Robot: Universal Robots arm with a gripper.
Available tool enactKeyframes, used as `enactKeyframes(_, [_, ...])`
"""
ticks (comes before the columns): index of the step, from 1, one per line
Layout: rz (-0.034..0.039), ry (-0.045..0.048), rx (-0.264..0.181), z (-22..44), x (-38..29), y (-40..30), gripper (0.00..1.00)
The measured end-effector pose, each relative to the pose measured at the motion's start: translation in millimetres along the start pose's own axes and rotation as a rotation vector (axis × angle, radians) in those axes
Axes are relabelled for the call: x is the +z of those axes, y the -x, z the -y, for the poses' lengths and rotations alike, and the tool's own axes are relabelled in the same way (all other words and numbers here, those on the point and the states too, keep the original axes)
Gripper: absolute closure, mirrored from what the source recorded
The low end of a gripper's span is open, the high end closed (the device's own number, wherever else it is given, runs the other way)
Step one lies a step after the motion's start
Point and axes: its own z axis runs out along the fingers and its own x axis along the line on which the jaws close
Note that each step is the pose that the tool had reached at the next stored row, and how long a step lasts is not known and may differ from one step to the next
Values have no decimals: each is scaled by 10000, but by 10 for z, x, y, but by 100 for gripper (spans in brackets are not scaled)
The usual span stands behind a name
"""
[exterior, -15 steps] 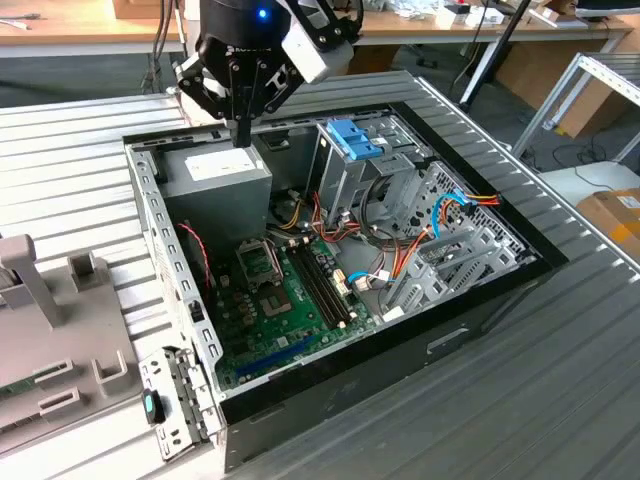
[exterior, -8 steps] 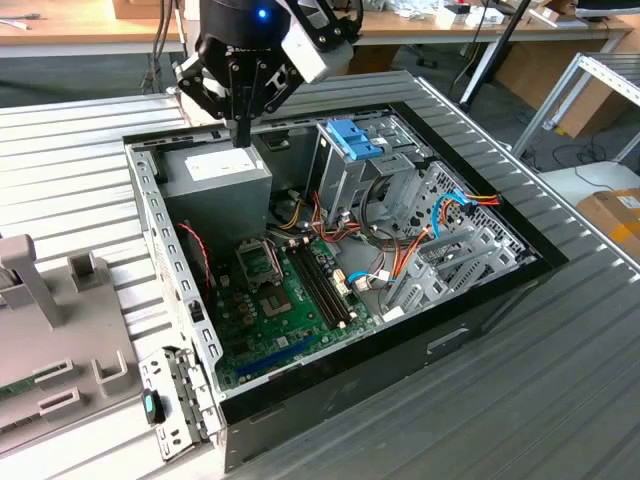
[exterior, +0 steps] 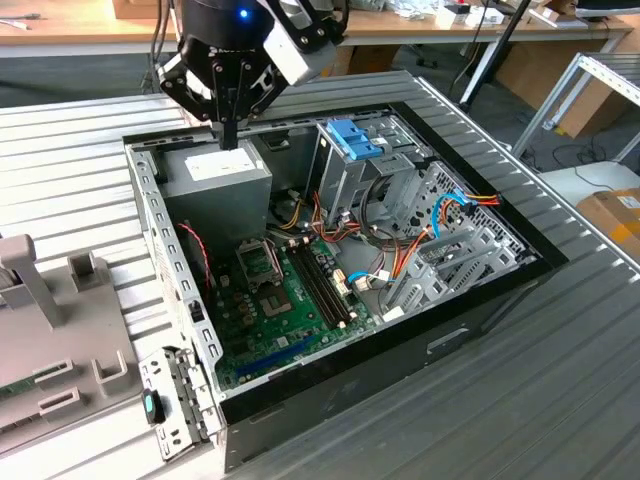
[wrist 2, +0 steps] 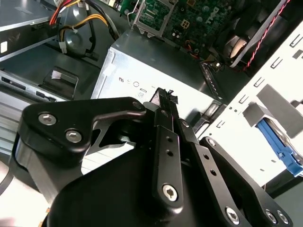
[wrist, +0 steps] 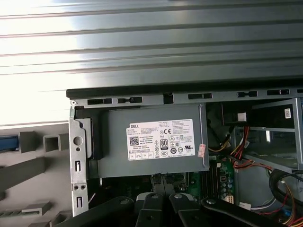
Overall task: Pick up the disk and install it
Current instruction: 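Reach for the disk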
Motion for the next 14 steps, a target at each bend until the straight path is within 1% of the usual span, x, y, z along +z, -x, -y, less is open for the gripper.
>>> enactKeyframes(9, [0,0,2,1,-1,-13,89])
enactKeyframes(14, [0,0,-1,4,-1,-46,89])
